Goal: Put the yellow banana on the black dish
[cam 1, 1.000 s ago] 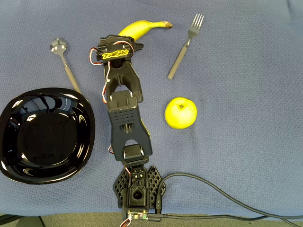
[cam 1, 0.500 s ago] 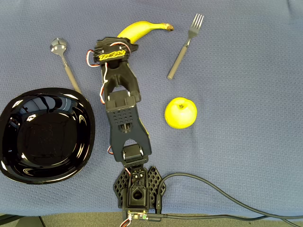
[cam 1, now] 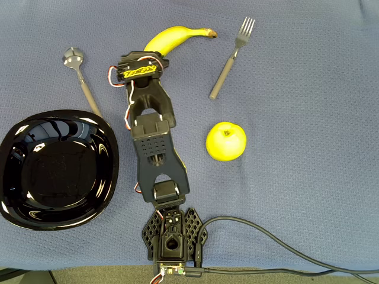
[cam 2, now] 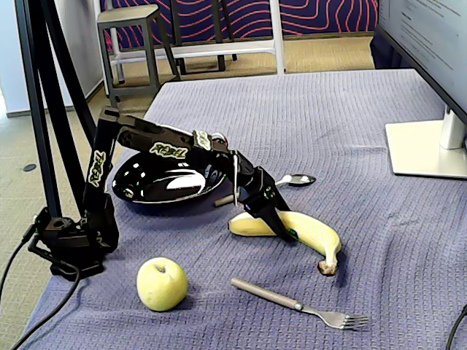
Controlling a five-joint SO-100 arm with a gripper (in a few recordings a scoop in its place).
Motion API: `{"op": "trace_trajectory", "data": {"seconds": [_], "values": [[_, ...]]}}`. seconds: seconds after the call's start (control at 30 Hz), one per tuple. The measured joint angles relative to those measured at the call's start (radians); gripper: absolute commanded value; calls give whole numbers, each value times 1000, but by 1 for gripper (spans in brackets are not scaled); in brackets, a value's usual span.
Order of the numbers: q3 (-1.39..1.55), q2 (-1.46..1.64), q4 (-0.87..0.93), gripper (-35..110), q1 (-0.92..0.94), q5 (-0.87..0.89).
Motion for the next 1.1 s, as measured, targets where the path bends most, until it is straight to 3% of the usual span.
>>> {"op": "trace_trajectory", "data": {"seconds": [0.33,1.1], "values": [[21,9,-23,1,11,37],[107,137,-115,0,-40,104]]}}
